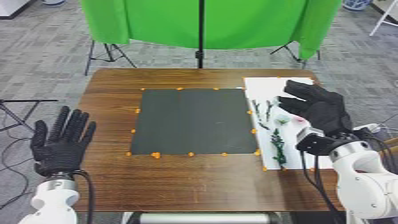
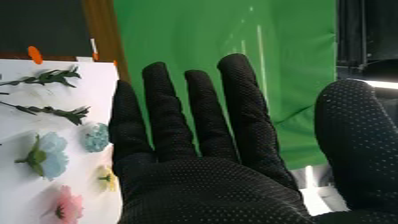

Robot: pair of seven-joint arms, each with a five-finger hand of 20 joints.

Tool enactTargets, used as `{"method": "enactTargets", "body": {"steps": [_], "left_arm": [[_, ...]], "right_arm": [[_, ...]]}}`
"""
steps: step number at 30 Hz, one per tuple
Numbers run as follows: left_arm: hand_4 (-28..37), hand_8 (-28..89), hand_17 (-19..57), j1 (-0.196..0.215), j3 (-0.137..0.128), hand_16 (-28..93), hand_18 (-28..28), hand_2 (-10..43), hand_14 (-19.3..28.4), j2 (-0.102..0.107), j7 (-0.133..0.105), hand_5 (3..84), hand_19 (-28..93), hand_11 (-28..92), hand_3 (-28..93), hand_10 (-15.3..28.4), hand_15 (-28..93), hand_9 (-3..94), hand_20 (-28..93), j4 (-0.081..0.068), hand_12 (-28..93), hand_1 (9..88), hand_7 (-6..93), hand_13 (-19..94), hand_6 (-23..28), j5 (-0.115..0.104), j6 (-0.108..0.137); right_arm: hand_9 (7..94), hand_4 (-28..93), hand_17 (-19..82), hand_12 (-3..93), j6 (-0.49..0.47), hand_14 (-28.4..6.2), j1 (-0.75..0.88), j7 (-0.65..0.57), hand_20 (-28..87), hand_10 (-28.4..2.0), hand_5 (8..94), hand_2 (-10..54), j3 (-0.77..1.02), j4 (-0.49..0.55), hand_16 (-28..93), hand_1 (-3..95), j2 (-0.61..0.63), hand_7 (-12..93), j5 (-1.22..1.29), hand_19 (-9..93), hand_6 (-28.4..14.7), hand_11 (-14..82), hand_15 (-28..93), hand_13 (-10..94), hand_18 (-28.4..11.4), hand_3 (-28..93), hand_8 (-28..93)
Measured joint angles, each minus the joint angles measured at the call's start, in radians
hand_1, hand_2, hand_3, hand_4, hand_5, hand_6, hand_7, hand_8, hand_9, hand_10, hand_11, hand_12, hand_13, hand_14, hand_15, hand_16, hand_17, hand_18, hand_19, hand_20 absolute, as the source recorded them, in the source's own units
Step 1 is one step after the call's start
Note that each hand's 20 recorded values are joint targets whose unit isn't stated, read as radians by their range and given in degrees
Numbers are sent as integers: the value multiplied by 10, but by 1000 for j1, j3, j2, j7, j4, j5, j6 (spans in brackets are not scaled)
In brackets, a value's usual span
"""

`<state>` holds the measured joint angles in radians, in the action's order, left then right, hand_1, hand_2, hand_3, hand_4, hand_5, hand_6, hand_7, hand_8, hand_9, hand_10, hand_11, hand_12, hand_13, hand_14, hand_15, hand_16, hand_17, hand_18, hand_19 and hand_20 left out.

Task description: Arrange flowers

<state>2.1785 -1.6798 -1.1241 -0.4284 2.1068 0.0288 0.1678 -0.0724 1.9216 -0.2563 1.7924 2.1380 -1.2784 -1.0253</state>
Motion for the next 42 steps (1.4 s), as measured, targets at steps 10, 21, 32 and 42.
{"method": "enactTargets", "body": {"steps": [10,21,32,42], "left_arm": [[-283,-87,-73,2,-2,-79,119,200,121,0,0,417,308,143,679,144,199,378,94,0,58,208,52,255,86,0,0],[-283,-83,-76,11,-7,-67,121,201,133,0,-1,430,315,160,681,150,224,383,99,5,71,208,60,265,93,0,1],[-283,-82,-82,16,-11,-62,126,190,145,0,1,438,326,172,722,155,253,385,104,8,81,199,66,270,97,2,4],[-283,-82,-85,17,-8,-58,130,185,154,0,7,439,331,178,734,157,276,386,106,8,85,201,68,273,98,6,5]], "right_arm": [[444,-242,129,106,-6,-175,3,-2,224,-182,521,36,3,6,179,183,0,163,-27,539,-54,72,219,443,-214,839,-122],[690,-245,282,180,-69,-148,43,-94,301,-184,692,-95,-10,82,171,219,52,272,-591,855,-44,250,573,618,-234,762,-134],[698,-274,307,215,-14,-148,122,-243,297,-186,685,-95,-169,90,187,232,151,327,-1122,893,-42,306,612,630,-239,759,-145],[698,-282,327,268,-140,-154,95,-249,350,-187,680,-95,-279,8,198,210,177,424,-1552,931,-40,433,678,644,-250,716,-145]]}}
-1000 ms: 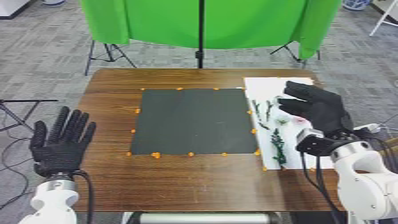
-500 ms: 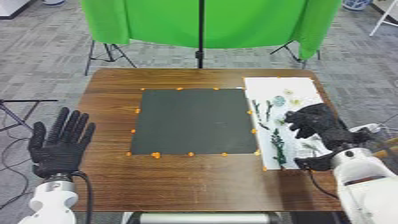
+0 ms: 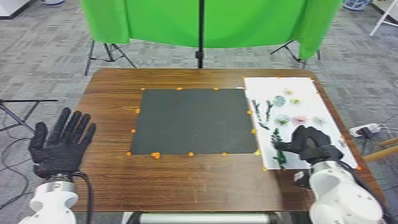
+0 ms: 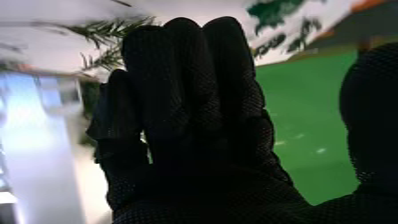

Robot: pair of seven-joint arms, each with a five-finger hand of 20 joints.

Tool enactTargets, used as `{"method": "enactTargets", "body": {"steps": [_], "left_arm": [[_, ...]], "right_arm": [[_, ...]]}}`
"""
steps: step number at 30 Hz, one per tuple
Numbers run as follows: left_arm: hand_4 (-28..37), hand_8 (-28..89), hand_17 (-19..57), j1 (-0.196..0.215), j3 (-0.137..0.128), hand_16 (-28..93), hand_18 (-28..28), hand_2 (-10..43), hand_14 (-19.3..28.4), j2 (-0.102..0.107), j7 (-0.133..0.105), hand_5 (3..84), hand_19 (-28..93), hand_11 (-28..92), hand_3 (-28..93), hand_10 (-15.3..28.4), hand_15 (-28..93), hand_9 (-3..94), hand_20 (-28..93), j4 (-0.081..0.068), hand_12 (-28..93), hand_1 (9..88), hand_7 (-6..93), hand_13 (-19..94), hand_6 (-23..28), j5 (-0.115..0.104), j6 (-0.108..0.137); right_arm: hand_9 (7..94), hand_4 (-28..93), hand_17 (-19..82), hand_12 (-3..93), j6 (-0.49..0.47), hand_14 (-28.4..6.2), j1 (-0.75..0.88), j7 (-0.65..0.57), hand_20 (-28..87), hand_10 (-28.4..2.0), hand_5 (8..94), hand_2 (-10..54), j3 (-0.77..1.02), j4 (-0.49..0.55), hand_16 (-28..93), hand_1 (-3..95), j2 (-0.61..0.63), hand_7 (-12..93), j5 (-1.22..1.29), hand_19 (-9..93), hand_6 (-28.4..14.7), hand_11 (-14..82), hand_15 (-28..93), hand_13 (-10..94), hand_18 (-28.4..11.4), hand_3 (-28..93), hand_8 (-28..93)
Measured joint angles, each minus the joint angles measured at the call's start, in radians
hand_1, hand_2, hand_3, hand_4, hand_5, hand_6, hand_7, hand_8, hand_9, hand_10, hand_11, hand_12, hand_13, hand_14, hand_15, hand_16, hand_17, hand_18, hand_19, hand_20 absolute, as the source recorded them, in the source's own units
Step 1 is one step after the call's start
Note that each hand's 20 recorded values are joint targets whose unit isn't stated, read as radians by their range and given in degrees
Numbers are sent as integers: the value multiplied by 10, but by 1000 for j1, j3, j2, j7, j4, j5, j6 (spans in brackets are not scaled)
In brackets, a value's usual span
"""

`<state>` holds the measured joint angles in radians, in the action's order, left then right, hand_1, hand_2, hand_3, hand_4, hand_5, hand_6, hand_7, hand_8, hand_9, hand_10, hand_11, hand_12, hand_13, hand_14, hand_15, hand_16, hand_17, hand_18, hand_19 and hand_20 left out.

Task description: Arrange flowers

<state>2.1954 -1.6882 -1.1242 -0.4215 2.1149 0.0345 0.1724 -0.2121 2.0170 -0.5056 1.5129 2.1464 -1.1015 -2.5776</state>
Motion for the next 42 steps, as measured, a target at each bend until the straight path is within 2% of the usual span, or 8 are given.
{"method": "enactTargets", "body": {"steps": [8,10,11,15,19,22,27,42], "left_arm": [[-283,-83,-88,0,5,-60,132,184,160,1,10,443,338,182,735,158,298,386,108,0,87,205,73,270,101,18,8],[-283,-83,-89,0,6,-61,133,184,161,1,12,444,340,183,736,158,303,386,109,0,88,203,74,270,102,26,10],[-283,-84,-89,0,6,-62,133,184,161,1,12,444,340,183,737,159,305,386,109,0,88,203,74,270,102,28,11],[-283,-84,-89,2,6,-66,134,184,161,1,12,445,341,184,737,159,309,386,108,1,88,203,75,271,103,31,12],[-283,-84,-89,5,5,-68,134,183,161,1,12,446,342,185,735,161,313,387,108,2,88,206,76,273,103,28,12],[-283,-85,-88,7,5,-69,135,183,161,1,12,446,342,185,736,161,315,387,109,2,88,207,77,273,103,14,12],[-283,-85,-87,14,6,-71,135,182,160,0,13,448,344,186,736,162,319,387,109,3,88,207,79,275,103,-59,11],[-283,-86,-88,15,10,-72,137,177,160,0,14,446,347,187,740,160,323,388,113,1,89,206,79,277,103,-75,4]], "right_arm": [[720,-280,355,312,-84,-155,-62,-14,417,-176,707,-95,-121,-26,235,316,63,513,-53,932,-28,516,729,674,-258,748,-162],[727,-280,360,301,-119,-149,-83,-16,409,-173,712,-95,-137,-26,233,407,70,476,-61,932,-31,507,719,681,-258,726,39],[734,-281,361,305,-130,-146,-92,-17,406,-169,714,-95,-145,-28,231,446,72,477,-67,932,-34,490,710,686,-257,711,52],[828,-283,390,432,-132,-104,-120,-41,391,-134,775,-95,-182,-44,300,543,75,409,-80,932,-24,253,582,743,-249,724,70],[906,-282,418,393,-117,-41,-133,-66,363,-107,833,-95,-196,-54,415,569,67,400,-84,932,-16,97,322,844,-247,770,90],[934,-282,431,383,-88,-23,-129,-66,335,-78,841,-95,-193,-63,463,565,58,441,-88,930,-10,81,246,900,-258,816,55],[937,-234,435,357,18,-21,-90,-76,317,-74,840,-95,-172,-65,474,554,49,482,-48,918,-2,133,246,927,-269,846,25],[937,-127,431,382,325,-23,-17,-133,312,-79,812,-95,-185,43,485,517,50,535,41,917,6,161,270,926,-281,861,58]]}}
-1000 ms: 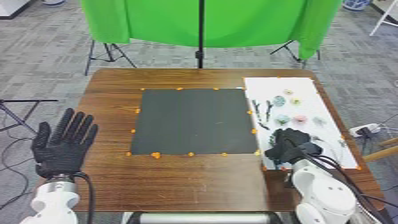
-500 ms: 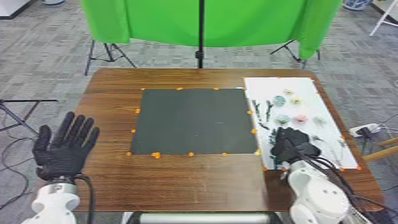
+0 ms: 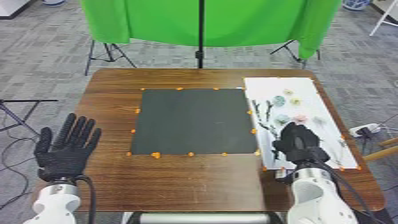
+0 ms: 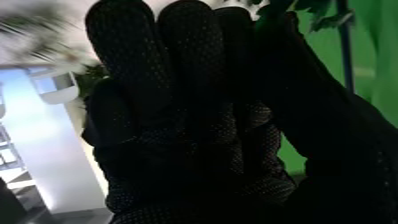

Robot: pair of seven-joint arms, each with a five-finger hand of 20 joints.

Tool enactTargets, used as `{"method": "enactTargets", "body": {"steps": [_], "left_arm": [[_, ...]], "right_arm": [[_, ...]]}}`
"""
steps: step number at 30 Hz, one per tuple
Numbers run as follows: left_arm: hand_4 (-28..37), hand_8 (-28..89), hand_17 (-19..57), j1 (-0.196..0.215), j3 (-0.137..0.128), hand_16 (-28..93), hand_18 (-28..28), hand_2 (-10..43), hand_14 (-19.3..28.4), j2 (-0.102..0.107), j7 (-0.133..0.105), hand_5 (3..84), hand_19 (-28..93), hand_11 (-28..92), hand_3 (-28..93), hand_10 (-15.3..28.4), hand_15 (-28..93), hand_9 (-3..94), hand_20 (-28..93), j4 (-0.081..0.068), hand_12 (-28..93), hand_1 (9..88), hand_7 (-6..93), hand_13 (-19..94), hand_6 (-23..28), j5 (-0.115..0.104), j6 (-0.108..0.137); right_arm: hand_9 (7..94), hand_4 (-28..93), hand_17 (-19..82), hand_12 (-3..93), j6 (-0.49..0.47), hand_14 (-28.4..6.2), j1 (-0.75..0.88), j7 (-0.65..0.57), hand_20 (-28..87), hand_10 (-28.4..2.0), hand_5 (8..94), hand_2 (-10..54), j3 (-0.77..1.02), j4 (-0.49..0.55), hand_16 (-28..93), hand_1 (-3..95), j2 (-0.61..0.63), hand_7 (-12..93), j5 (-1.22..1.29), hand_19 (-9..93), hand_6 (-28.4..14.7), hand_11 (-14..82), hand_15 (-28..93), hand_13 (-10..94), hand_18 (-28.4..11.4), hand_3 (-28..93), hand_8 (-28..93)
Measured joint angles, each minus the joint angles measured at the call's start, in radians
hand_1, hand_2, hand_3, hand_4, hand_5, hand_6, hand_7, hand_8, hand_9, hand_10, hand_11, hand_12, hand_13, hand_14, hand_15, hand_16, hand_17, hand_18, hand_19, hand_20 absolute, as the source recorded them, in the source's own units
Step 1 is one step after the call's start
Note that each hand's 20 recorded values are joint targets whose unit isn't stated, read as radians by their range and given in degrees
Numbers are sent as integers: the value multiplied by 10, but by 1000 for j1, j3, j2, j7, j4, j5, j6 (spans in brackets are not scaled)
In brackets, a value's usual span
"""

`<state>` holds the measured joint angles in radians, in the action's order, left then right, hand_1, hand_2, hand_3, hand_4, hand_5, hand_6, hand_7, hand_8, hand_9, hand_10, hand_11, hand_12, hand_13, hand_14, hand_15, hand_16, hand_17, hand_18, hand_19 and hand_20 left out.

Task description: Arrange flowers

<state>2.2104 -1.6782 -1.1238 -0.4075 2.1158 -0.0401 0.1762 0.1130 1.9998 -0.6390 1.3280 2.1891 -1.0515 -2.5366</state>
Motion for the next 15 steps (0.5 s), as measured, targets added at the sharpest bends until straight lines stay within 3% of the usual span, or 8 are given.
{"method": "enactTargets", "body": {"steps": [8,15], "left_arm": [[-283,-86,-88,1,0,-72,137,177,160,2,0,447,348,186,740,160,322,388,113,0,89,206,80,278,103,0,1],[-283,-87,-88,0,6,-72,137,177,160,10,-2,448,349,186,741,160,323,389,114,0,89,206,80,278,103,0,2]], "right_arm": [[937,-121,429,384,-26,-23,-174,5,313,-82,800,-95,-131,14,482,514,-32,550,166,919,1,164,280,922,-282,863,62],[937,-115,428,388,-68,-28,-388,11,331,-83,798,-95,-309,-150,472,511,-149,553,204,927,0,164,303,917,-283,865,71]]}}
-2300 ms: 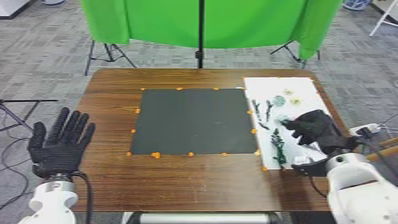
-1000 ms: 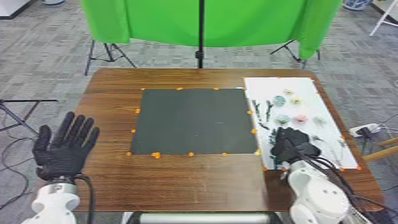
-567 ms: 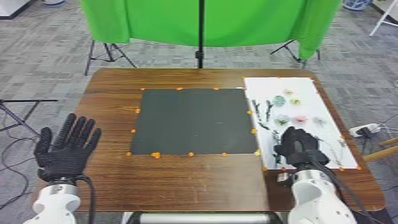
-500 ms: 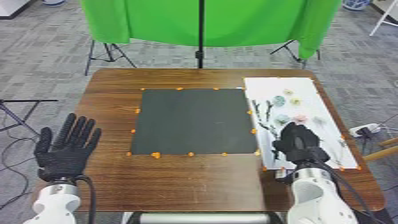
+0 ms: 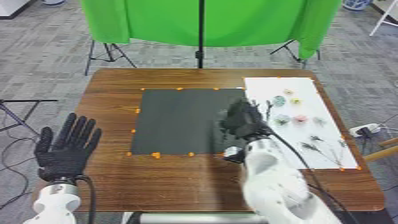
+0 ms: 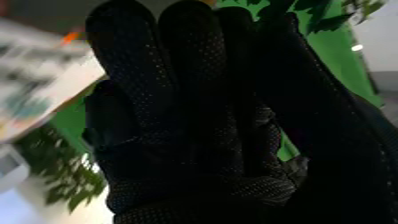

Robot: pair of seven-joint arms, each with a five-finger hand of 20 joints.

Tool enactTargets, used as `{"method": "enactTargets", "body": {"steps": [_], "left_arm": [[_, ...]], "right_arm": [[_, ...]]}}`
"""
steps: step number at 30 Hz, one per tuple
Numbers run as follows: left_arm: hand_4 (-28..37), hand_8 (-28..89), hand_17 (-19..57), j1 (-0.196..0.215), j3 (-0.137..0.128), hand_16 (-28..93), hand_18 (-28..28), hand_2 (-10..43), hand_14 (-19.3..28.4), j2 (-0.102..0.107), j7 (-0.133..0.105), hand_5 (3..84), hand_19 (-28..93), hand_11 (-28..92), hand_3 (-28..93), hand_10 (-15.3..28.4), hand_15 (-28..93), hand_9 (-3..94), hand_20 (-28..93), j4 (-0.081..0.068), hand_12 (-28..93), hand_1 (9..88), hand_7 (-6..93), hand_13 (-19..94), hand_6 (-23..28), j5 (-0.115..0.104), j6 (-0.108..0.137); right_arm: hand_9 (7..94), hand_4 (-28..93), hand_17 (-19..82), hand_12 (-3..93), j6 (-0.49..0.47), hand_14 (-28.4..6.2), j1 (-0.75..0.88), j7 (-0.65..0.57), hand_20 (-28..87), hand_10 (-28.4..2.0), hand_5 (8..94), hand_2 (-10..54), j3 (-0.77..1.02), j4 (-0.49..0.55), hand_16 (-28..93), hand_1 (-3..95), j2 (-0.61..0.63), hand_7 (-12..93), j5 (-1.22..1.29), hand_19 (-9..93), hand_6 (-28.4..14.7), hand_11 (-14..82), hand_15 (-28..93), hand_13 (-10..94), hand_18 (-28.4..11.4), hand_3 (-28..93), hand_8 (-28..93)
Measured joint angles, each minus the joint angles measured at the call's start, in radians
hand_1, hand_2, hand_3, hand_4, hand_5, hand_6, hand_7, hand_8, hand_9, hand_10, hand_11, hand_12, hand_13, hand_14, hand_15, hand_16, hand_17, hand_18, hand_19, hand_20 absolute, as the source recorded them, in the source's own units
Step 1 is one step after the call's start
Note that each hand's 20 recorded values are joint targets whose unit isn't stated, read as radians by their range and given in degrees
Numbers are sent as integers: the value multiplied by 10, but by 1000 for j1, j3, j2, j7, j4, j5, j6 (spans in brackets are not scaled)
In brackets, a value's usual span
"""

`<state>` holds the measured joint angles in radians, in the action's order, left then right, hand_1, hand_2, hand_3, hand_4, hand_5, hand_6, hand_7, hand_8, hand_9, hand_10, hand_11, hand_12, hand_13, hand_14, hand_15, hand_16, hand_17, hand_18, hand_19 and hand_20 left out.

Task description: Arrange flowers

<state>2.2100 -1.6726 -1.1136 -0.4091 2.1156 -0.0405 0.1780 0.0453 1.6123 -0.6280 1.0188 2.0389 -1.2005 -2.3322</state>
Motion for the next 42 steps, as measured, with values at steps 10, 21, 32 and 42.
{"method": "enactTargets", "body": {"steps": [10,21,32,42], "left_arm": [[-283,-86,-87,-26,38,-71,137,177,160,30,-1,448,348,186,741,162,324,390,114,-12,89,207,82,278,103,-2,7],[-283,-87,-87,-70,73,-73,137,179,161,64,14,450,348,188,740,160,327,390,115,-18,90,208,81,278,103,1,13],[-283,-86,-87,-80,79,-73,137,158,160,75,19,448,347,189,759,161,327,389,114,-18,91,196,82,278,104,-1,19],[-283,-86,-86,-80,80,-70,138,156,161,75,14,448,345,188,755,161,327,389,115,-18,92,200,82,278,104,-2,17]], "right_arm": [[937,-107,421,390,-96,-31,-223,-48,377,-85,792,-95,-195,-266,466,511,-201,554,11,932,-4,167,333,912,-284,866,84],[914,-115,414,430,-77,-32,-299,-48,412,-91,689,-95,-280,-440,430,494,-310,643,-65,932,-10,155,393,871,-284,845,100],[766,-282,377,249,-122,-100,-279,-58,472,-157,601,-95,-284,-490,244,347,-359,615,-101,930,-78,407,550,791,-284,852,-113],[735,-283,376,251,-142,-105,-269,-73,476,-178,556,-95,-271,-478,241,311,-366,619,-74,932,-100,431,556,779,-284,807,-271]]}}
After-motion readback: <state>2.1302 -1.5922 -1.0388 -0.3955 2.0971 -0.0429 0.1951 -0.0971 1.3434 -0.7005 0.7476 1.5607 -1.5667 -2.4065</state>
